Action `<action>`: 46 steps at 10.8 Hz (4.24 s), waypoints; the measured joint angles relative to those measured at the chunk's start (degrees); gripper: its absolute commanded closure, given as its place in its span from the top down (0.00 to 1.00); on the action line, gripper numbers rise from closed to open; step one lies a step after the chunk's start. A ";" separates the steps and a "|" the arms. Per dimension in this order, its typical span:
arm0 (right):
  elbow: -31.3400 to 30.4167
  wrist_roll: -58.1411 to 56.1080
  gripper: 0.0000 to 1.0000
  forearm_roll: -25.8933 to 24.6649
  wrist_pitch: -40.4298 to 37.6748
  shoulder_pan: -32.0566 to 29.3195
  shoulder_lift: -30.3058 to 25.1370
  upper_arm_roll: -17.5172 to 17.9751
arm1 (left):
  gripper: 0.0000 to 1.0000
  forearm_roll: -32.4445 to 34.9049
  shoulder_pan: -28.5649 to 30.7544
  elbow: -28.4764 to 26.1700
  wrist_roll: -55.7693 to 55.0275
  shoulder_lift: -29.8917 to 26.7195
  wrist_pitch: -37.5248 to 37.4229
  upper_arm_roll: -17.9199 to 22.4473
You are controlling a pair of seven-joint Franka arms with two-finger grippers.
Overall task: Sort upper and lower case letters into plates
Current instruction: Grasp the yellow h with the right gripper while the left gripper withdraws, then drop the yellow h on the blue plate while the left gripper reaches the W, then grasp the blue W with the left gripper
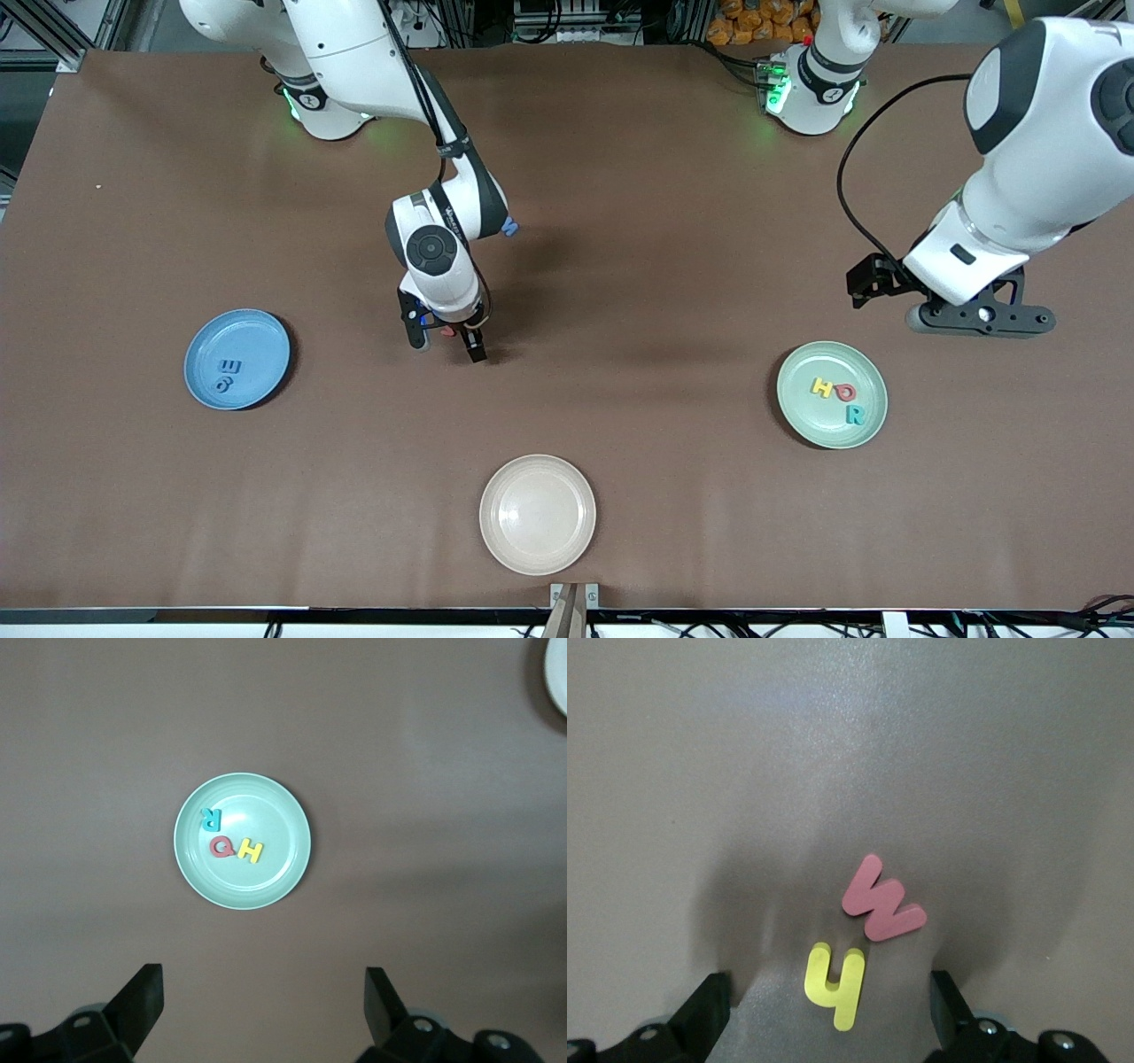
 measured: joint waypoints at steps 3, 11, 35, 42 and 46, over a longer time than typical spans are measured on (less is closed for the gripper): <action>-0.20 0.02 1.00 0.00 -0.09 0.00 0.03 -0.07 | 1.00 -0.01 -2.59 -0.03 -4.69 -0.49 -0.36 -1.33; -0.35 0.02 0.00 -0.03 -0.17 0.40 -0.95 -0.49 | 1.00 -1.03 -5.46 -0.23 -16.57 3.10 0.07 -11.39; 1.95 -75.76 1.00 -2.21 -24.73 -18.39 -5.80 -24.93 | 1.00 9.53 -28.76 3.27 -21.83 33.34 30.84 -24.26; 1.95 -75.73 1.00 -2.20 -24.92 -17.53 -5.79 -24.57 | 1.00 9.55 -31.00 3.83 -17.03 37.26 31.14 -24.61; 1.95 -75.72 1.00 -2.19 -24.94 -17.41 -5.79 -24.54 | 1.00 9.60 -31.66 3.86 -16.98 38.99 31.30 -24.64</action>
